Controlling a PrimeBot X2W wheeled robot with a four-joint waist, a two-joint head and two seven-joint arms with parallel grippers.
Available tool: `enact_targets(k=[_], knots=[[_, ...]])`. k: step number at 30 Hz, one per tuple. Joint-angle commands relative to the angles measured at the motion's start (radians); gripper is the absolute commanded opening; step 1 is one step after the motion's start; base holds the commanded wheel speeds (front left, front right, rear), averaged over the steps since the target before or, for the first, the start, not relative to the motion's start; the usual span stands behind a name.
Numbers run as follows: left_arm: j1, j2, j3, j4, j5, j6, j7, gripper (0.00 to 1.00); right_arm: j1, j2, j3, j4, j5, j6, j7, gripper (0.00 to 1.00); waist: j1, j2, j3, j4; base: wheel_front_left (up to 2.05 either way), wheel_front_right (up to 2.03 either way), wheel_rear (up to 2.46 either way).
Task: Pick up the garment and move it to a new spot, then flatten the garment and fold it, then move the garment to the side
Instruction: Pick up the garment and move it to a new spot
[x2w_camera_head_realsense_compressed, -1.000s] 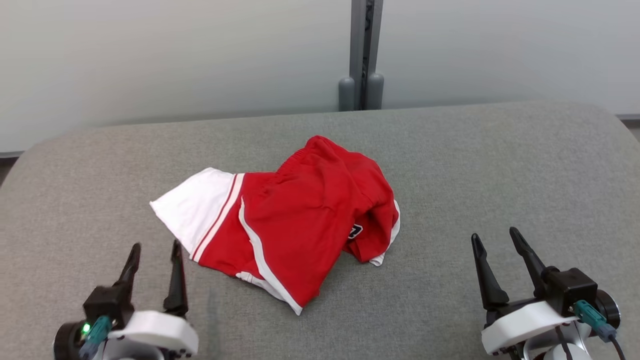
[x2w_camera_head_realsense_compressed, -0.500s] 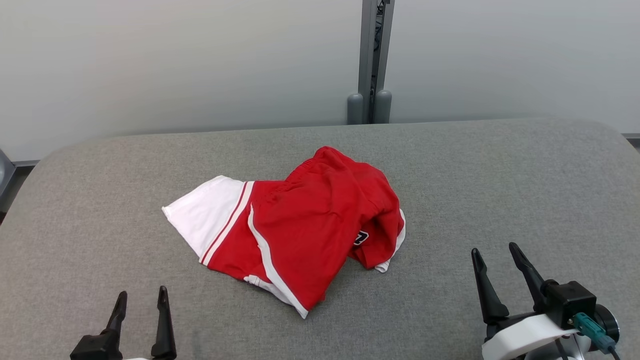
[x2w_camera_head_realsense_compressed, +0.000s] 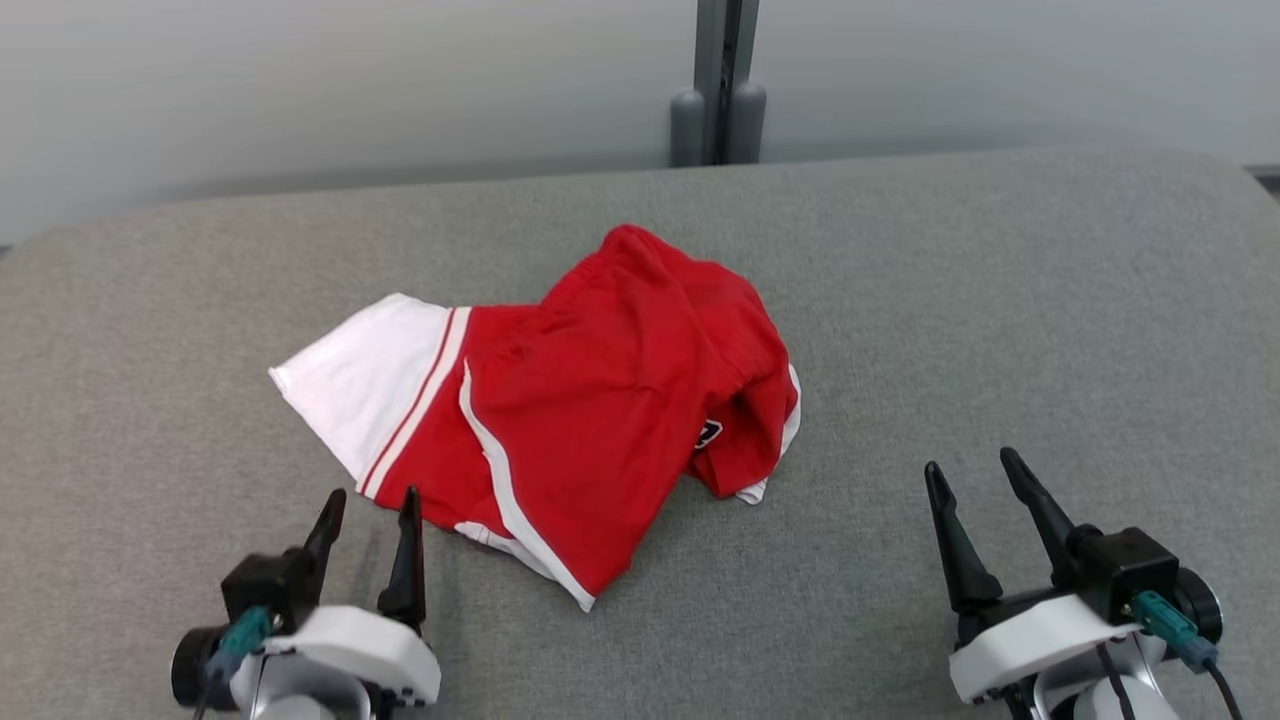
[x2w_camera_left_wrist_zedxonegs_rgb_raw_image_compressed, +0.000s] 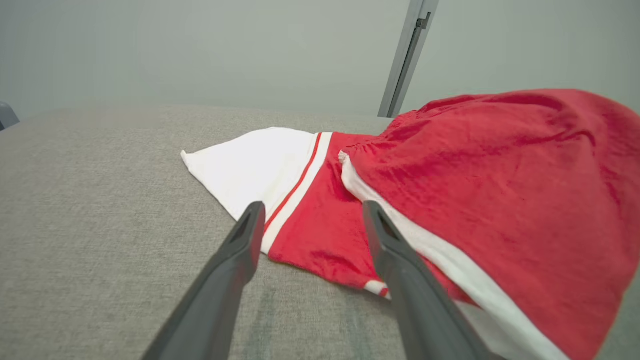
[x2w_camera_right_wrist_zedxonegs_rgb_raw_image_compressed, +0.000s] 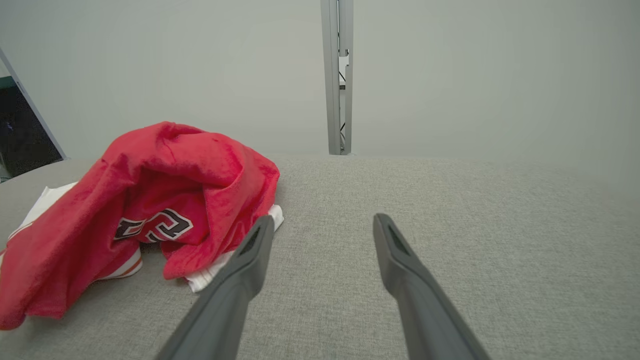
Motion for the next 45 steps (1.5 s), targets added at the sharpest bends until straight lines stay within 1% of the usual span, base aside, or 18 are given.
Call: enact_targets(k=[1, 4, 5, 13, 16, 17, 18, 19, 23, 27, 31, 37, 41, 45], knots=[[-0.053, 0.005, -0.001, 0.045, 0.005, 0.011, 0.0, 1.0, -0.021, -0.005, 0.0, 0.0, -0.003, 0.0, 0.0, 1.0, 0.0, 0.0, 0.051, -0.021, 0.0, 0.0, 0.0], [-0.132, 0.005, 0.004, 0.136, 0.027, 0.022, 0.0, 1.0, -0.044, -0.005, 0.003, -0.001, -0.006, 0.0, 0.0, 1.0, 0.0, 0.0, 0.09, -0.035, 0.0, 0.0, 0.0], [-0.132, 0.005, 0.004, 0.136, 0.027, 0.022, 0.0, 1.0, -0.044, -0.005, 0.003, -0.001, -0.006, 0.0, 0.0, 1.0, 0.0, 0.0, 0.09, -0.035, 0.0, 0.0, 0.0], [-0.337, 0.049, 0.02, 0.388, 0.058, 0.04, 0.0, 1.0, -0.086, -0.004, 0.012, 0.0, 0.005, 0.0, 0.0, 1.0, 0.0, 0.0, 0.154, -0.052, 0.0, 0.0, 0.0], [-0.387, 0.055, 0.007, 0.487, 0.064, 0.034, 0.046, 1.0, -0.087, -0.004, 0.016, 0.006, 0.011, 0.0, 0.0, 1.0, 0.0, 0.0, 0.159, -0.049, 0.0, 0.0, 0.0], [-0.411, 0.056, -0.007, 0.547, 0.066, 0.027, 0.087, 1.0, -0.088, -0.005, 0.022, 0.008, 0.014, 0.0, 0.0, 1.0, 0.0, 0.0, 0.161, -0.047, 0.0, 0.0, 0.0], [-0.424, 0.058, -0.015, 0.562, 0.075, 0.028, 0.085, 0.52, -0.09, -0.005, 0.024, 0.009, 0.014, 0.0, 0.0, 1.0, 0.0, 0.0, 0.162, -0.046, 0.0, 0.0, 0.0], [-0.434, 0.058, -0.018, 0.582, 0.073, 0.026, 0.096, 0.0, -0.092, -0.005, 0.028, 0.009, 0.015, 0.0, 0.0, 1.0, 0.0, 0.0, 0.162, -0.046, 0.0, 0.0, 0.0], [-0.454, 0.055, -0.024, 0.647, 0.06, 0.007, 0.107, 0.0, -0.098, -0.005, 0.038, 0.014, 0.023, 0.0, 0.0, 1.0, 0.0, 0.0, 0.158, -0.044, 0.0, 0.0, 0.0], [-0.482, 0.053, -0.034, 0.65, 0.062, -0.002, 0.051, 0.0, -0.092, -0.004, 0.037, 0.016, 0.029, 0.0, 0.0, 1.0, 0.0, 0.0, 0.137, -0.04, 0.0, 0.0, 0.0], [-0.563, 0.067, -0.056, 0.576, 0.088, -0.013, 0.01, 0.0, -0.069, -0.005, 0.024, 0.022, 0.034, 0.0, 0.0, 1.0, 0.0, 0.0, 0.095, -0.025, 0.0, 0.0, 0.0], [-0.701, 0.085, -0.122, 0.459, 0.144, -0.045, 0.001, 0.0, -0.041, -0.005, 0.022, 0.024, 0.054, 0.0, 0.0, 1.0, 0.0, 0.0, 0.033, -0.004, 0.0, 0.0, 0.0], [-0.809, 0.09, -0.166, 0.392, 0.171, -0.068, 0.025, 0.0, -0.026, -0.005, 0.02, 0.025, 0.068, 0.0, 0.0, 1.0, 0.0, 0.0, 0.007, 0.006, 0.0, 0.0, 0.0], [-0.891, 0.099, -0.184, 0.332, 0.171, -0.082, 0.071, 0.0, -0.017, -0.005, 0.015, 0.025, 0.077, 0.0, 0.0, 1.0, 0.0, 0.0, -0.005, 0.014, 0.0, 0.0, 0.0]])
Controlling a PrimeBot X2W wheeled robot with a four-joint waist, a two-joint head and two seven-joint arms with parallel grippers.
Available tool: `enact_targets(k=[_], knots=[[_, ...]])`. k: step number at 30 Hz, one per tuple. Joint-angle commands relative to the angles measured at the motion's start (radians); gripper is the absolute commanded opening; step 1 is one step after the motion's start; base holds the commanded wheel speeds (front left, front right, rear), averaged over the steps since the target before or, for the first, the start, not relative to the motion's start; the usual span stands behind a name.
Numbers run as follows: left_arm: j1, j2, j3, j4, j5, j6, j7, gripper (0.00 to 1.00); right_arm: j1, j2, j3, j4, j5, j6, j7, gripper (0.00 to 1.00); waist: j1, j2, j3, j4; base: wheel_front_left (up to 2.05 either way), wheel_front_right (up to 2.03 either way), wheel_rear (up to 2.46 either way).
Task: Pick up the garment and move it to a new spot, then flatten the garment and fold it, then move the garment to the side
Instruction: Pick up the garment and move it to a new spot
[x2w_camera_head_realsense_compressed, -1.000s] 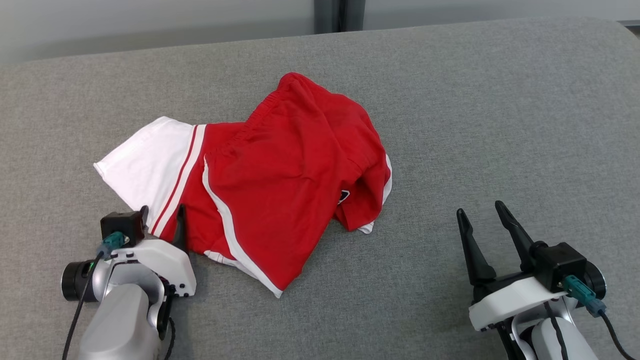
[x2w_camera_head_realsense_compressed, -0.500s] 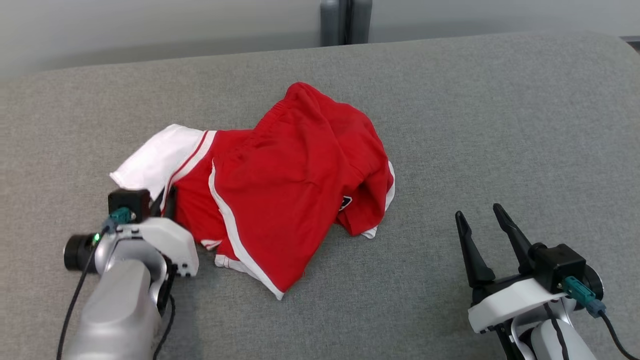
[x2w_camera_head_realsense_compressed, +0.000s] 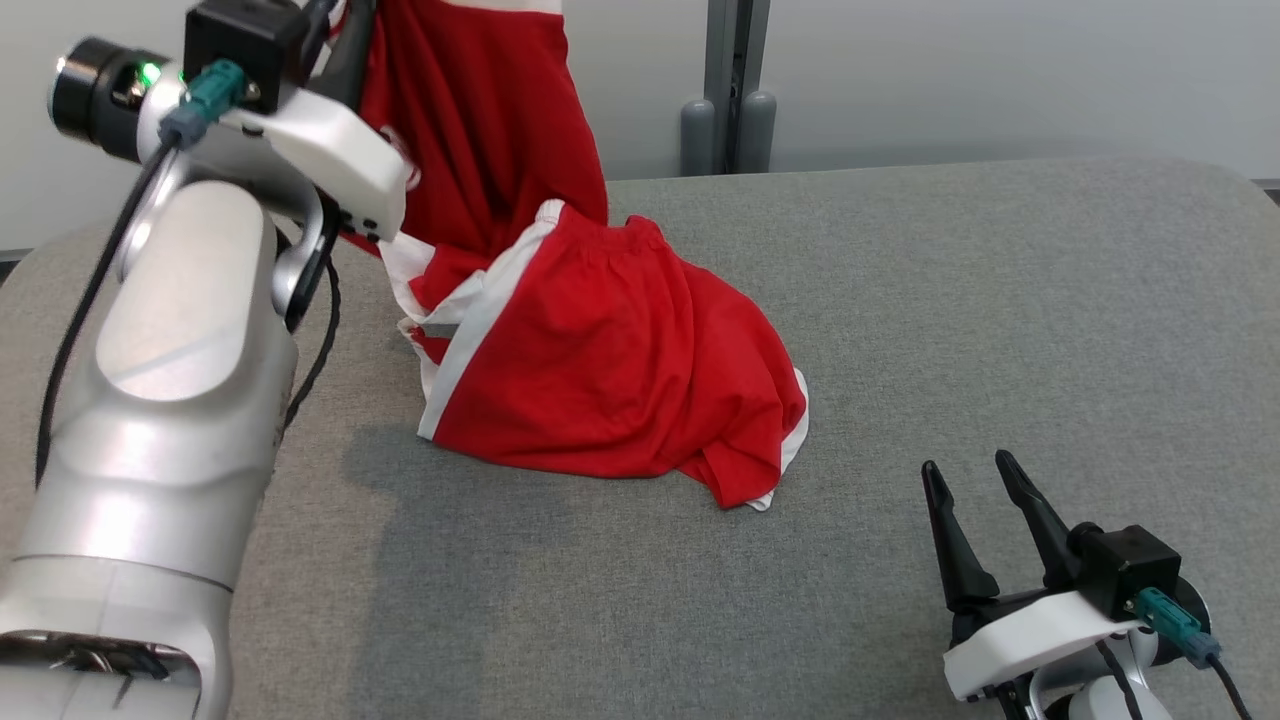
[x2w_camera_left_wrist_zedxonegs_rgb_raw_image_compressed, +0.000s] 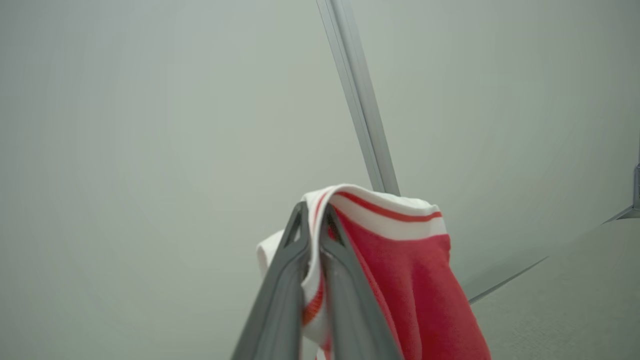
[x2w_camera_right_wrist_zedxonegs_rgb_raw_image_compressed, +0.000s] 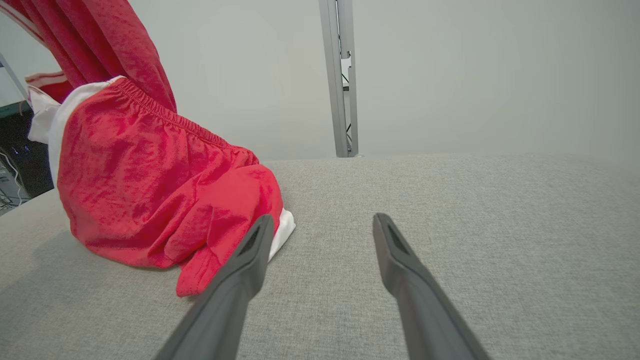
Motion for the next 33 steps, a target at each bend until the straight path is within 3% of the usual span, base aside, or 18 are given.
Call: enact_targets(k=[1, 9, 20, 27, 33], knots=[[-0.036, 0.018, -0.002, -0.025, 0.005, -0.004, 0.03, 0.0, 0.009, -0.005, -0.007, 0.0, 0.011, 0.0, 0.0, 1.0, 0.0, -0.0001, -0.006, 0.008, 0.0, 0.0, 0.0], [-0.071, 0.115, 0.059, -0.081, -0.022, 0.028, 0.088, 0.0, 0.007, -0.005, -0.015, -0.013, 0.025, 0.0, 0.0, 1.0, 0.0, -0.0001, 0.014, 0.033, 0.0, 0.0, 0.0], [-0.003, 0.265, 0.173, -0.16, -0.074, 0.086, 0.081, 0.0, -0.002, -0.005, -0.038, -0.016, -0.005, 0.0, 0.0, 1.0, 0.0, -0.0001, 0.043, 0.124, 0.0, 0.0, 0.0], [0.016, 0.309, 0.197, -0.196, -0.086, 0.101, 0.091, 0.0, -0.013, -0.005, -0.042, -0.015, -0.019, 0.0, 0.0, 1.0, 0.0, -0.0001, 0.065, 0.171, 0.0, 0.0, 0.0], [0.049, 0.36, 0.23, -0.134, -0.098, 0.126, 0.086, 0.0, -0.039, -0.005, -0.033, -0.02, -0.031, 0.0, 0.0, 1.0, 0.0, -0.0001, 0.103, 0.175, 0.0, 0.0, 0.0]])
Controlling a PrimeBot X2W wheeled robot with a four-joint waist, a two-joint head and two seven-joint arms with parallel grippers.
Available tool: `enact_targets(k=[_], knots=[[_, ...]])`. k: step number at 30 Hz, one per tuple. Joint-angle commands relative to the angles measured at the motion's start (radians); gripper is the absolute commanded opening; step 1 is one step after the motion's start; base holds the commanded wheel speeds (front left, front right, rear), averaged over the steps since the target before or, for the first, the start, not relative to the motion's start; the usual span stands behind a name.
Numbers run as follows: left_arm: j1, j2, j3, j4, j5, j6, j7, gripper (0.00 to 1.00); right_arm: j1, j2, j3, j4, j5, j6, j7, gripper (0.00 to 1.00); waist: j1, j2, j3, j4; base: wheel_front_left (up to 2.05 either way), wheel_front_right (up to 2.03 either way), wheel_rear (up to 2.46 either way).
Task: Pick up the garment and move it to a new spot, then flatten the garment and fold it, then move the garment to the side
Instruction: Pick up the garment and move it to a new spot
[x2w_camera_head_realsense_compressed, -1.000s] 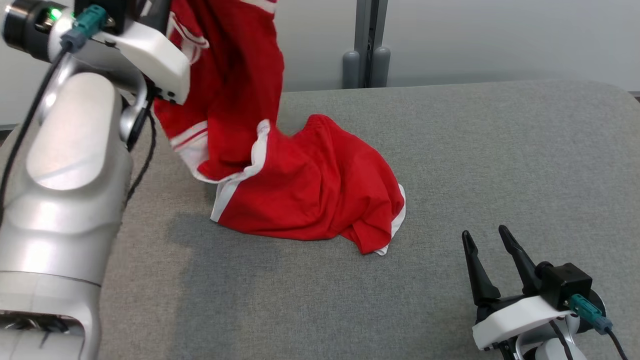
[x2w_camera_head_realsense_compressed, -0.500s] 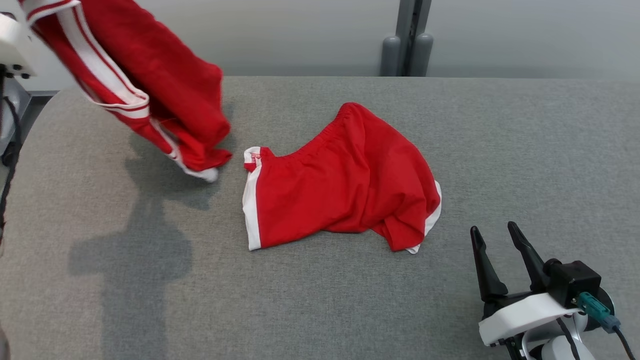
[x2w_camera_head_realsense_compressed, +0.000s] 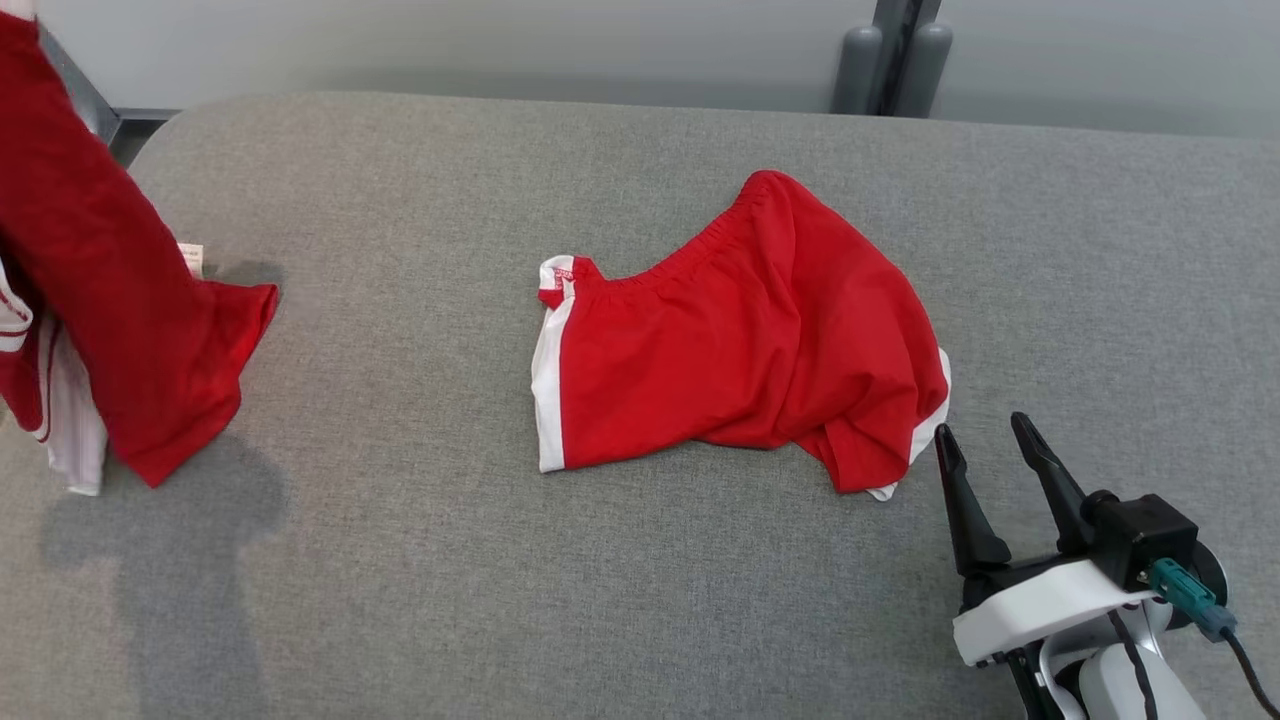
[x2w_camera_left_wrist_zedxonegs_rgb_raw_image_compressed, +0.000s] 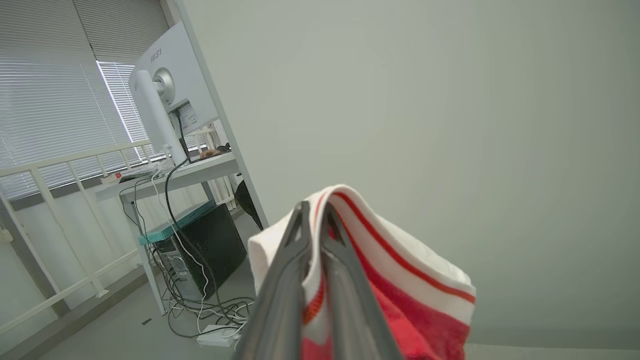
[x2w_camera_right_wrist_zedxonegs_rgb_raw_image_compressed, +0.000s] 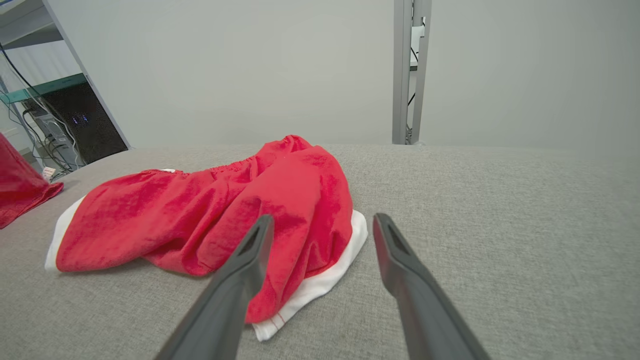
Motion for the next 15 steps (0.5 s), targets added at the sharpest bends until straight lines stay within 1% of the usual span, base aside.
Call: enact_targets(k=[1, 3, 6, 8, 13, 14, 15], knots=[[0.022, 0.008, 0.014, 0.018, -0.014, 0.009, -0.014, 0.0, -0.012, -0.006, -0.002, -0.008, -0.006, 0.0, 0.0, 1.0, 0.0, 0.0, 0.016, -0.004, 0.0, 0.0, 0.0], [0.044, 0.014, 0.032, 0.052, -0.03, 0.014, -0.027, 0.0, -0.019, -0.006, -0.007, -0.008, -0.017, 0.0, 0.0, 1.0, 0.0, 0.0, 0.03, -0.006, 0.0, 0.0, 0.0], [0.079, 0.0, 0.042, 0.106, -0.054, 0.002, -0.04, 0.0, -0.022, -0.006, -0.016, -0.008, -0.033, 0.0, 0.0, 1.0, 0.0, 0.0, 0.051, -0.009, 0.0, 0.0, 0.0], [0.102, -0.014, 0.045, 0.152, -0.067, -0.001, -0.048, 0.0, -0.027, -0.007, -0.021, -0.009, -0.041, 0.0, 0.0, 1.0, 0.0, 0.0, 0.064, -0.011, 0.0, 0.0, 0.0], [0.165, -0.066, 0.061, 0.281, -0.108, 0.01, -0.065, 0.0, -0.043, -0.015, -0.019, -0.015, -0.05, 0.0, 0.0, 1.0, 0.0, 0.0, 0.095, -0.018, 0.0, 0.0, 0.0], [0.165, -0.066, 0.061, 0.281, -0.108, 0.01, -0.065, 0.0, -0.043, -0.015, -0.019, -0.015, -0.05, 0.0, 0.0, 1.0, 0.0, 0.0, 0.095, -0.018, 0.0, 0.0, 0.0], [0.178, -0.079, 0.067, 0.307, -0.122, 0.008, -0.07, 0.0, -0.046, -0.016, -0.017, -0.017, -0.051, 0.0, 0.0, 1.0, 0.0, 0.0, 0.101, -0.02, 0.0, 0.0, 0.0]])
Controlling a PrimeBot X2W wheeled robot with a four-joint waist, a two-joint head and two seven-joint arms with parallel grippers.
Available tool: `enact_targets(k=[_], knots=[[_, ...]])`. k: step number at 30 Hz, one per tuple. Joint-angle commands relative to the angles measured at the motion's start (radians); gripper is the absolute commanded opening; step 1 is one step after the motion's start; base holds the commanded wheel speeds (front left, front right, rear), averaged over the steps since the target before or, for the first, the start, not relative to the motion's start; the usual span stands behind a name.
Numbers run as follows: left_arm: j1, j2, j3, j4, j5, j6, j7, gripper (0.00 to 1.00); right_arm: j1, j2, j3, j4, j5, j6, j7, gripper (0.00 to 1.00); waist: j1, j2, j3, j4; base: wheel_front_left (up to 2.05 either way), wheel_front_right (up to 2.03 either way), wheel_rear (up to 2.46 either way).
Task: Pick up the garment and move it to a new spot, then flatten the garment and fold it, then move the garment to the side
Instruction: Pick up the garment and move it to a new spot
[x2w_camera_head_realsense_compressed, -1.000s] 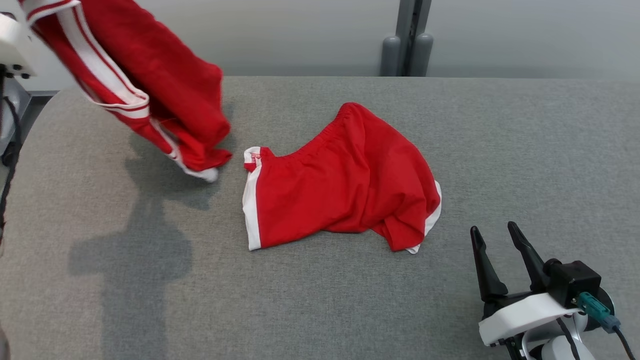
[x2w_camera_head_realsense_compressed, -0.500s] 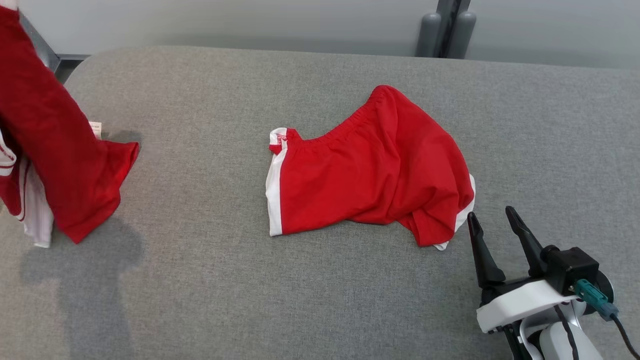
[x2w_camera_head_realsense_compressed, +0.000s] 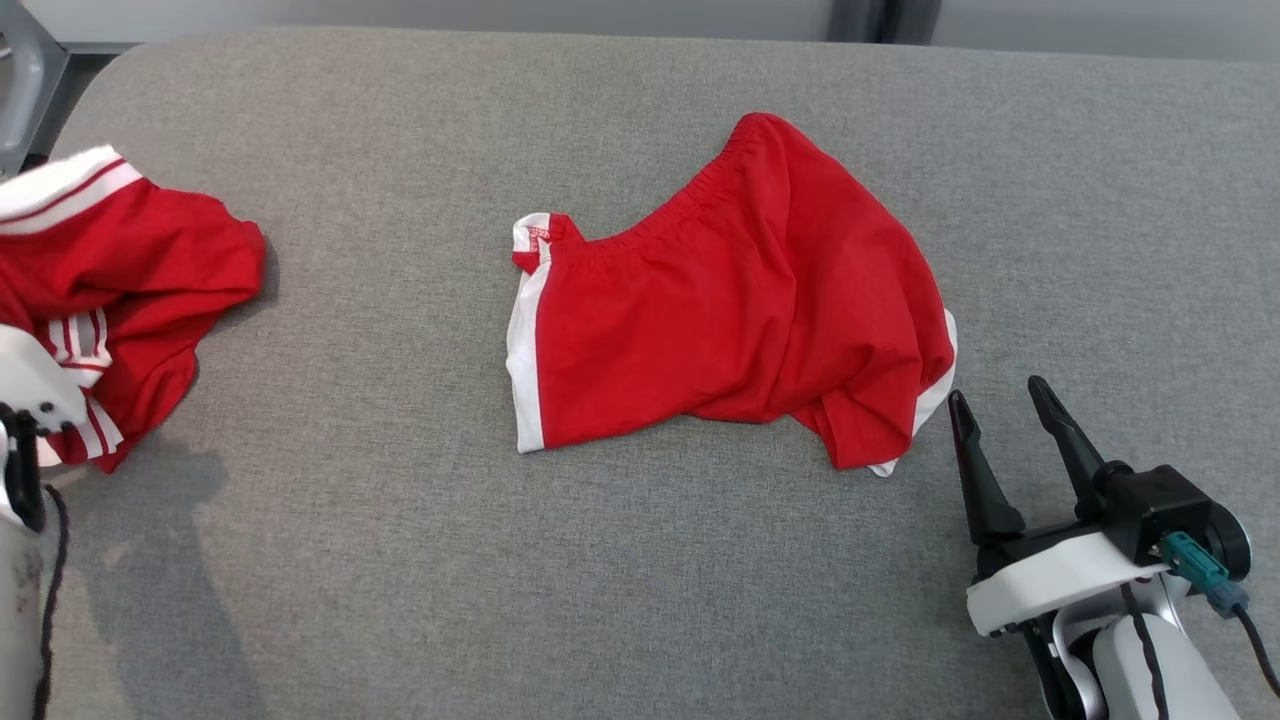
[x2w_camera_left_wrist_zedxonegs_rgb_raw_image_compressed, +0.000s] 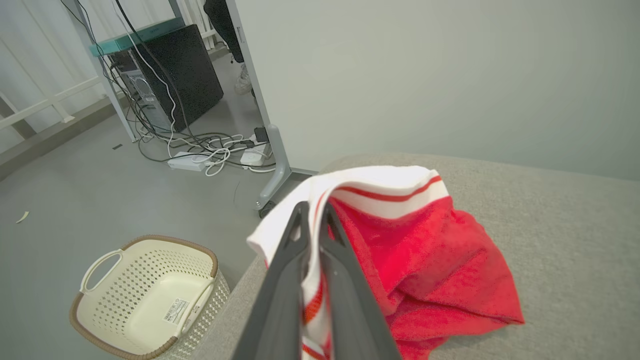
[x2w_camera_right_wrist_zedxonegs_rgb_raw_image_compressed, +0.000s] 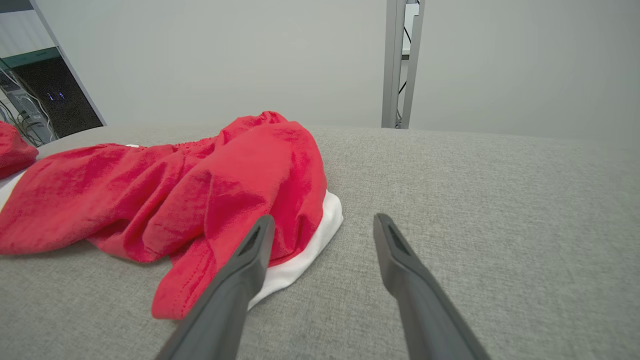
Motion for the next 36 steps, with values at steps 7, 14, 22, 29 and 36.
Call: enact_targets(k=[7, 14, 22, 29, 36], knots=[[0.051, -0.057, 0.022, 0.093, -0.044, -0.022, -0.064, 1.0, -0.022, -0.024, 0.0, -0.01, -0.008, 0.0, 0.0, 1.0, 0.0, 0.0, 0.014, -0.006, 0.0, 0.0, 0.0], [0.076, -0.096, 0.031, 0.068, -0.047, -0.035, -0.082, 1.0, 0.005, -0.018, -0.021, 0.0, -0.001, 0.0, 0.0, 1.0, 0.0, 0.0, -0.034, 0.0, 0.0, 0.0, 0.0], [0.171, -0.174, -0.021, -0.08, 0.021, -0.035, -0.081, 1.0, 0.043, -0.001, -0.025, 0.01, 0.015, 0.0, 0.0, 1.0, 0.0, 0.0, -0.131, -0.019, 0.0, 0.0, 0.0], [0.287, -0.252, -0.049, -0.157, 0.046, -0.046, -0.081, 1.0, 0.065, 0.003, -0.014, 0.015, 0.012, 0.0, 0.0, 1.0, 0.0, 0.0, -0.188, -0.065, 0.0, 0.0, 0.0], [0.456, -0.308, -0.001, -0.269, 0.045, -0.028, -0.081, 1.0, 0.103, 0.005, -0.008, 0.022, 0.02, 0.0, 0.0, 1.0, 0.0, 0.0, -0.247, -0.118, 0.0, 0.0, 0.0]])
